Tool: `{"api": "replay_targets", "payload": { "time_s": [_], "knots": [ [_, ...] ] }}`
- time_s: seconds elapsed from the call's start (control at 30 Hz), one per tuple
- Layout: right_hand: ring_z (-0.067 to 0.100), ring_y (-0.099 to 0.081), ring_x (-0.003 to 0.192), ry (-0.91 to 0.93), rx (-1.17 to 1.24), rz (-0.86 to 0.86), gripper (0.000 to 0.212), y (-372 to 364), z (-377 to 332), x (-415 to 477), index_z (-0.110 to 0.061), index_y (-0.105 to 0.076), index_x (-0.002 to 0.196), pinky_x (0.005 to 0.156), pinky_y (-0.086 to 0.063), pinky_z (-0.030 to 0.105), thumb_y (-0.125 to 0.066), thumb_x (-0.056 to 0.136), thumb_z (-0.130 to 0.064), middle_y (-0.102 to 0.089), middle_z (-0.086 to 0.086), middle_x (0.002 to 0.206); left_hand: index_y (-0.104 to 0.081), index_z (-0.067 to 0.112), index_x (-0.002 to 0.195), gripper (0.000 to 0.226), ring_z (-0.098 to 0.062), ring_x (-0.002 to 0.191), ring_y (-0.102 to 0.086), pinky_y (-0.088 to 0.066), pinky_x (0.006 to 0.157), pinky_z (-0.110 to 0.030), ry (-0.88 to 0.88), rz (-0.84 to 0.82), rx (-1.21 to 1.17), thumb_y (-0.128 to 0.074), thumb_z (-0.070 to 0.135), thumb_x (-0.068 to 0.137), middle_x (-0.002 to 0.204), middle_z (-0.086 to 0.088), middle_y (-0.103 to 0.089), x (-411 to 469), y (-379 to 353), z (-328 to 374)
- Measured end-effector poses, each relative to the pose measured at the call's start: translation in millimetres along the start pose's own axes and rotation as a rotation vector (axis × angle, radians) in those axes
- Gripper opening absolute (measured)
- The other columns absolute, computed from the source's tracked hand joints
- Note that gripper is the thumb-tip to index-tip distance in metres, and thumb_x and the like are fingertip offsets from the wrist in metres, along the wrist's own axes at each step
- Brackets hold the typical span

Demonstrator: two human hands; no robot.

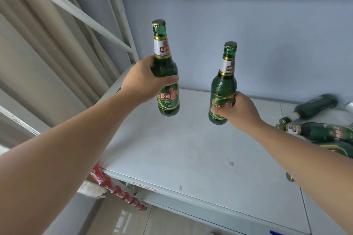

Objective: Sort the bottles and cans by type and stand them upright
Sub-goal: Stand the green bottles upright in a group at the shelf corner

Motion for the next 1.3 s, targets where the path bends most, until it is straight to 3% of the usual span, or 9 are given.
{"api": "replay_targets", "payload": {
  "time_s": [0.3, 0.43, 0.57, 0.73, 0.87, 1.03, 1.17, 1.3],
  "knots": [
    [0.010, -0.069, 0.092, 0.002, 0.041, -0.038, 0.053, -44.4, -12.5, 49.8, -0.029, -0.066, 0.110, 0.079, -0.057, 0.034, -0.084, 0.064, -0.049, -0.073, -0.012, 0.098, -0.060, 0.028, 0.128, 0.056, -0.006, 0.092, -0.062, -0.040, 0.065, -0.013, 0.027, -0.001, 0.000, -0.084, 0.040, 0.079, 0.106, 0.015, -0.065, 46.8, -8.6, -31.7],
    [0.011, -0.069, 0.092, -0.029, 0.031, -0.036, 0.057, -69.6, -12.0, 69.4, -0.029, -0.066, 0.111, 0.081, -0.057, 0.036, -0.083, 0.061, -0.050, -0.073, -0.011, 0.098, -0.058, 0.029, 0.128, 0.053, 0.002, 0.084, -0.058, -0.037, 0.063, -0.010, 0.031, -0.062, -0.016, -0.083, 0.037, 0.082, 0.100, 0.021, -0.061, 76.9, -14.3, -52.6],
    [0.012, -0.070, 0.091, -0.060, 0.040, -0.018, 0.060, -96.8, -13.7, 91.3, -0.028, -0.066, 0.111, 0.082, -0.058, 0.036, -0.082, 0.057, -0.053, -0.074, -0.010, 0.098, -0.057, 0.035, 0.116, 0.043, 0.012, 0.078, -0.057, -0.038, 0.060, -0.005, 0.032, -0.121, -0.030, -0.083, 0.032, 0.082, 0.090, 0.028, -0.060, 113.6, -15.9, -76.4],
    [0.011, -0.069, 0.092, -0.103, 0.054, 0.010, 0.065, -125.0, -14.0, 121.8, -0.028, -0.065, 0.113, 0.082, -0.058, 0.036, -0.080, 0.056, -0.056, -0.073, -0.010, 0.099, -0.053, 0.038, 0.112, 0.042, 0.011, 0.079, -0.055, -0.037, 0.063, -0.010, 0.024, -0.210, -0.020, -0.082, 0.032, 0.083, 0.089, 0.028, -0.058, 160.0, -27.4, -107.9],
    [0.013, -0.069, 0.094, -0.114, 0.070, 0.023, 0.056, -142.8, -14.8, 145.5, -0.027, -0.066, 0.113, 0.080, -0.056, 0.032, -0.085, 0.063, -0.045, -0.074, -0.009, 0.100, -0.054, 0.036, 0.118, 0.044, 0.011, 0.078, -0.054, -0.036, 0.063, -0.009, 0.022, -0.266, -0.005, -0.081, 0.032, 0.084, 0.090, 0.027, -0.058, 188.0, -36.3, -129.3],
    [0.014, -0.069, 0.093, -0.133, 0.064, 0.037, 0.056, -162.3, -10.1, 168.2, -0.026, -0.067, 0.113, 0.083, -0.058, 0.037, -0.085, 0.063, -0.043, -0.074, -0.008, 0.099, -0.057, 0.030, 0.131, 0.054, -0.004, 0.093, -0.059, -0.043, 0.071, -0.015, 0.013, -0.281, 0.006, -0.082, 0.033, 0.083, 0.107, 0.019, -0.062, 212.8, -42.1, -150.9],
    [0.013, -0.069, 0.094, -0.156, 0.053, 0.041, 0.066, -176.2, -3.0, 180.5, -0.025, -0.065, 0.114, 0.086, -0.058, 0.036, -0.081, 0.056, -0.053, -0.073, -0.008, 0.102, -0.057, 0.027, 0.133, 0.059, -0.013, 0.110, -0.063, -0.051, 0.095, -0.032, 0.008, -0.298, 0.016, -0.083, 0.034, 0.081, 0.121, 0.013, -0.067, 227.8, -48.4, -167.3],
    [0.013, -0.068, 0.094, -0.167, 0.048, 0.045, 0.063, -187.2, 0.2, 189.9, -0.025, -0.064, 0.115, 0.085, -0.057, 0.034, -0.084, 0.060, -0.049, -0.072, -0.008, 0.102, -0.058, 0.027, 0.134, 0.059, -0.013, 0.113, -0.062, -0.047, 0.094, -0.029, 0.012, -0.331, 0.021, -0.084, 0.033, 0.081, 0.125, 0.011, -0.067, 236.0, -54.8, -181.8]
  ]
}}
Point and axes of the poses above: each hand's wrist, its own x-axis towards the middle knuckle, its own y-axis out of the back of the hand, z = x × y, the point moved 5 cm from there along x, towards the middle knuckle
